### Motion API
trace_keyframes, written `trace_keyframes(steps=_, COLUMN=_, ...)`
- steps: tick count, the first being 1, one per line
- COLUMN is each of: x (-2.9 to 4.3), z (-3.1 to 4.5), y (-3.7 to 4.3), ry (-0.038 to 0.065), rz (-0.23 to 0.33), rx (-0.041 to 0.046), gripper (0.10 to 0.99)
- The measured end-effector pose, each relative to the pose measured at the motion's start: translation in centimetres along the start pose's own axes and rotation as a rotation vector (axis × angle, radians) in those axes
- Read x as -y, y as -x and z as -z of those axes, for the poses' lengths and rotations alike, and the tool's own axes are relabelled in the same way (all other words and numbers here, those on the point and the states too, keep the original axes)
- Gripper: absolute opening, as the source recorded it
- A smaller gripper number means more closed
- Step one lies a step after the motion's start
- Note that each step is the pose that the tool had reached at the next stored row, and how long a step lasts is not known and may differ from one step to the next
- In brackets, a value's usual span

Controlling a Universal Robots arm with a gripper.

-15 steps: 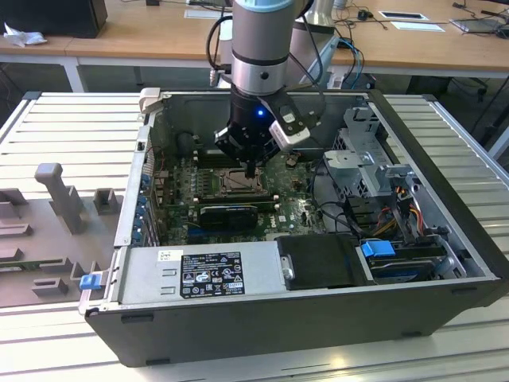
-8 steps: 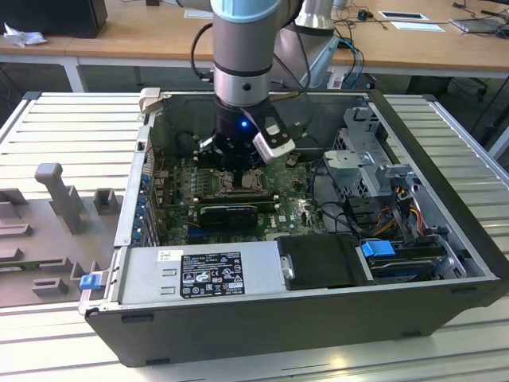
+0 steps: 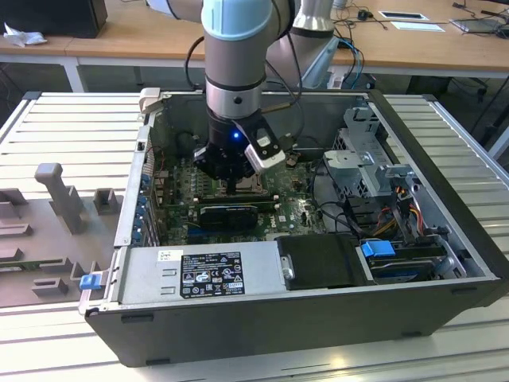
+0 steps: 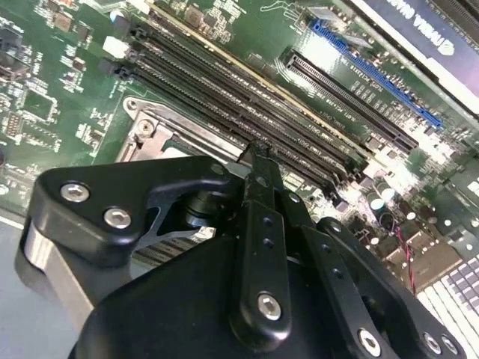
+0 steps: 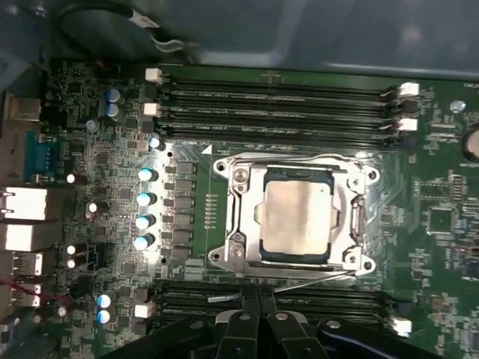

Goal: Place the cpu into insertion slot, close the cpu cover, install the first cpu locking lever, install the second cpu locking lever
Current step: 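Install the second cpu locking lever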

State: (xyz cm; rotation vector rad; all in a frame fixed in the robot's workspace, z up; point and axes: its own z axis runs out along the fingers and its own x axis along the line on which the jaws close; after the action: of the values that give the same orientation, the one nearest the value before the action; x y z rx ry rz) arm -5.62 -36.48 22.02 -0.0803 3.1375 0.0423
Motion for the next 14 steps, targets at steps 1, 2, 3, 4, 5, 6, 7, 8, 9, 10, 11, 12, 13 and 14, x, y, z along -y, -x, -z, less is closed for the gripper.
trace_keyframes(steps=1, x=0.07, z=-0.07, y=-0.15, ry=0.002, rz=0.0, rx=0.0, gripper=0.102)
trace_keyframes(steps=2, x=0.2, z=-0.14, y=-0.32, ry=0.006, rz=0.001, rx=0.0004, gripper=0.102)
trace_keyframes(steps=3, x=0.34, z=-0.19, y=-0.45, ry=0.011, rz=0.001, rx=0.001, gripper=0.102)
trace_keyframes(steps=4, x=0.58, z=-0.25, y=-0.68, ry=0.023, rz=0.001, rx=0.0019, gripper=0.102)
trace_keyframes(steps=5, x=0.83, z=-0.32, y=-0.79, ry=0.035, rz=0.002, rx=0.0025, gripper=0.102)
trace_keyframes(steps=6, x=1.04, z=-0.44, y=-0.99, ry=0.052, rz=0.009, rx=0.0032, gripper=0.102)
trace_keyframes(steps=7, x=1.07, z=-0.51, y=-1.23, ry=0.059, rz=0.01, rx=0.0036, gripper=0.102)
trace_keyframes(steps=8, x=1.07, z=-0.56, y=-1.34, ry=0.062, rz=0.01, rx=0.0039, gripper=0.102)
trace_keyframes(steps=9, x=1.08, z=-0.63, y=-1.4, ry=0.064, rz=0.01, rx=0.0041, gripper=0.102)
trace_keyframes(steps=10, x=1.1, z=-0.69, y=-1.55, ry=0.067, rz=0.01, rx=0.0043, gripper=0.102)
trace_keyframes(steps=11, x=1.14, z=-0.74, y=-1.85, ry=0.073, rz=0.01, rx=0.0053, gripper=0.102)
trace_keyframes(steps=12, x=1.14, z=-0.81, y=-2.03, ry=0.078, rz=0.01, rx=0.0061, gripper=0.102)
trace_keyframes(steps=13, x=1.14, z=-0.87, y=-2.15, ry=0.081, rz=0.01, rx=0.0064, gripper=0.102)
trace_keyframes(steps=14, x=1.14, z=-0.96, y=-2.18, ry=0.085, rz=0.01, rx=0.0067, gripper=0.102)
